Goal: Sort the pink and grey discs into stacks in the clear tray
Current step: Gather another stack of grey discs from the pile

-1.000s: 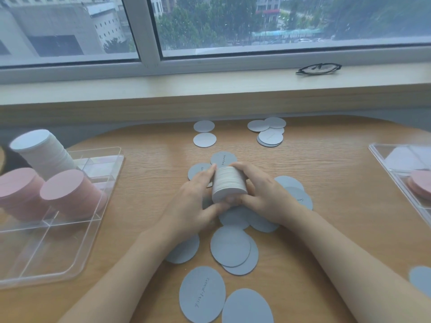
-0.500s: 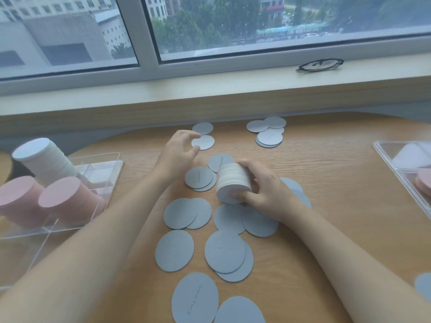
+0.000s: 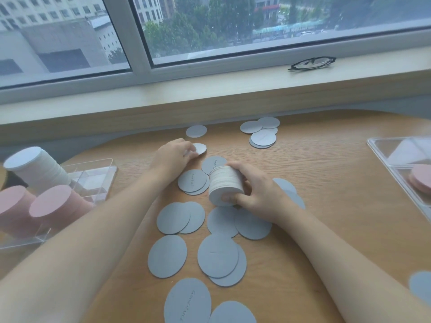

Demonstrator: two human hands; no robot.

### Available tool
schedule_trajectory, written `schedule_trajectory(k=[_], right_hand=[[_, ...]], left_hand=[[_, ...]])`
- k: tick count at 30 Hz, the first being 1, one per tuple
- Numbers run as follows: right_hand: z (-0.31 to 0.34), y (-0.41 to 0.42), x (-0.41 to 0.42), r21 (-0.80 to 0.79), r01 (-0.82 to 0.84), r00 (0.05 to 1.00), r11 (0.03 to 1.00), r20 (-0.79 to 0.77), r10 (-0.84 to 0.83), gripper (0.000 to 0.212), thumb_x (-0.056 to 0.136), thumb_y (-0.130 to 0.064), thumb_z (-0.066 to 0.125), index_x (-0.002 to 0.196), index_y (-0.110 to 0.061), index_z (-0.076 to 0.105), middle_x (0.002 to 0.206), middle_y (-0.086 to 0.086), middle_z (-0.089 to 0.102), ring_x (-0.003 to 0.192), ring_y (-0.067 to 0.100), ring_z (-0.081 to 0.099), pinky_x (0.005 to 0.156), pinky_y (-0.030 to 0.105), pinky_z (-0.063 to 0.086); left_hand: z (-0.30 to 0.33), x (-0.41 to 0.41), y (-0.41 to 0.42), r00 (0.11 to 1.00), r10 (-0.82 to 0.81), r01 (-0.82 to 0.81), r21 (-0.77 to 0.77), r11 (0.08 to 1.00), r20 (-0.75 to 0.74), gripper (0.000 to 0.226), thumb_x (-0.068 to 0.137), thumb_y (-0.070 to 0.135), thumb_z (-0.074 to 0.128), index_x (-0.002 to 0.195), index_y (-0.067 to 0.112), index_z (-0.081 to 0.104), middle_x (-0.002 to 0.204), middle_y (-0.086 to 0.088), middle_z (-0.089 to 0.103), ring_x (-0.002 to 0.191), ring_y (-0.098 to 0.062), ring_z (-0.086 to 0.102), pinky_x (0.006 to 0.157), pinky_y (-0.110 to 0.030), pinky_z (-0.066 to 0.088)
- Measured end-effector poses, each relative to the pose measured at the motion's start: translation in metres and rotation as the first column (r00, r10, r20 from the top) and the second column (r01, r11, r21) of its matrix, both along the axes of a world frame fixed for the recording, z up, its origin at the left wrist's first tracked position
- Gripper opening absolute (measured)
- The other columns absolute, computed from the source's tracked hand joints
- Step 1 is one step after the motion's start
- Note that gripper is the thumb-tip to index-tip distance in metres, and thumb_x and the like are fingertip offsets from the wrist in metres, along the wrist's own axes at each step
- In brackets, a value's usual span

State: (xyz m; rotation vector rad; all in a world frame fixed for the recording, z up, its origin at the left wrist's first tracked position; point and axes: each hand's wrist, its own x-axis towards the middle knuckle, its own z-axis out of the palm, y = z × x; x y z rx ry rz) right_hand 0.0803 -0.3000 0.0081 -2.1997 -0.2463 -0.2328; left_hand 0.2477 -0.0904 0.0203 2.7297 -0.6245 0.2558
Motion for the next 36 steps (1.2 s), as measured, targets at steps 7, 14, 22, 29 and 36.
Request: schedule_trajectory(k=[7, 14, 22, 29, 36], right_hand=[[0.002, 0.002, -0.001, 0.012, -0.011, 0.999, 1.0, -0.031, 0.011, 0.079, 0.073, -0.055, 0.066, 0.144, -0.03, 0.044, 0.13, -0.011, 0.056, 0.118, 0.01, 0.053, 0.096, 0.04, 0.049], [0.0, 0.002, 0.0, 0.0, -0.014, 0.998, 1.0, -0.056, 0.014, 0.087, 0.078, -0.051, 0.07, 0.153, -0.033, 0.029, 0.146, -0.014, 0.047, 0.132, 0.006, 0.044, 0.108, 0.039, 0.041], [-0.002, 0.001, 0.003, -0.131, -0.029, 0.999, 0.991, -0.034, 0.024, 0.086, 0.092, -0.038, 0.066, 0.158, -0.023, 0.013, 0.161, -0.008, 0.026, 0.146, 0.008, 0.024, 0.119, 0.03, 0.02], [-0.002, 0.001, 0.001, -0.166, -0.037, 0.997, 0.985, -0.077, 0.025, 0.08, 0.094, -0.039, 0.062, 0.157, -0.023, 0.015, 0.157, -0.005, 0.031, 0.141, 0.011, 0.029, 0.116, 0.029, 0.025], [-0.001, 0.001, 0.0, -0.078, -0.022, 0.998, 0.997, -0.056, 0.018, 0.065, 0.087, -0.041, 0.07, 0.142, -0.028, 0.038, 0.128, -0.011, 0.05, 0.115, 0.008, 0.045, 0.098, 0.034, 0.042]], left_hand=[[0.014, -0.038, 0.011, 0.999, -0.026, 0.033, -0.273, 0.961, 0.029, 0.021, 0.104, 0.031, 0.049, 0.093, 0.022, 0.064, 0.078, 0.0, 0.065, 0.076, -0.028, 0.056, 0.068, -0.04, 0.045], [0.017, -0.091, 0.002, 0.926, -0.319, 0.187, -0.489, 0.852, -0.201, 0.019, 0.103, 0.017, 0.054, 0.102, 0.023, 0.072, 0.091, 0.001, 0.072, 0.08, -0.015, 0.062, 0.071, -0.03, 0.053], [-0.007, -0.112, 0.003, 0.821, -0.425, 0.232, -0.457, 0.858, -0.382, 0.08, 0.089, 0.075, 0.032, 0.157, 0.033, 0.027, 0.156, 0.013, 0.041, 0.14, 0.0, 0.039, 0.113, -0.021, 0.031], [-0.015, -0.113, 0.0, 0.872, -0.365, 0.306, -0.219, 0.927, -0.327, 0.094, 0.085, 0.081, 0.029, 0.159, 0.034, -0.005, 0.167, 0.011, 0.016, 0.151, -0.013, 0.022, 0.123, -0.041, 0.022], [0.013, -0.06, 0.003, 0.96, -0.201, 0.101, -0.432, 0.896, -0.192, 0.035, 0.104, 0.039, 0.05, 0.133, 0.024, 0.061, 0.132, 0.013, 0.061, 0.115, 0.003, 0.054, 0.102, -0.02, 0.042]])
